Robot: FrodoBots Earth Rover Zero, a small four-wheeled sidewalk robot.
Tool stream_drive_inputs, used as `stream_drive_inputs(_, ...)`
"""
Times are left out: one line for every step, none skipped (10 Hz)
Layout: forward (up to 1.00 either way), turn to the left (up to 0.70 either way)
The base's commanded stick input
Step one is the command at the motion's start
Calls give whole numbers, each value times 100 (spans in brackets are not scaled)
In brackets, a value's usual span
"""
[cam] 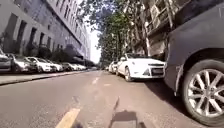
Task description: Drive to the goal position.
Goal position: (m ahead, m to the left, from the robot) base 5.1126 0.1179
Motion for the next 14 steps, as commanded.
stream_drive_inputs(70, 0)
stream_drive_inputs(70, 0)
stream_drive_inputs(70, 0)
stream_drive_inputs(70, 0)
stream_drive_inputs(70, 0)
stream_drive_inputs(70, 0)
stream_drive_inputs(70, 0)
stream_drive_inputs(70, 0)
stream_drive_inputs(70, 0)
stream_drive_inputs(70, 0)
stream_drive_inputs(70, 0)
stream_drive_inputs(70, 0)
stream_drive_inputs(70, -2)
stream_drive_inputs(70, -13)
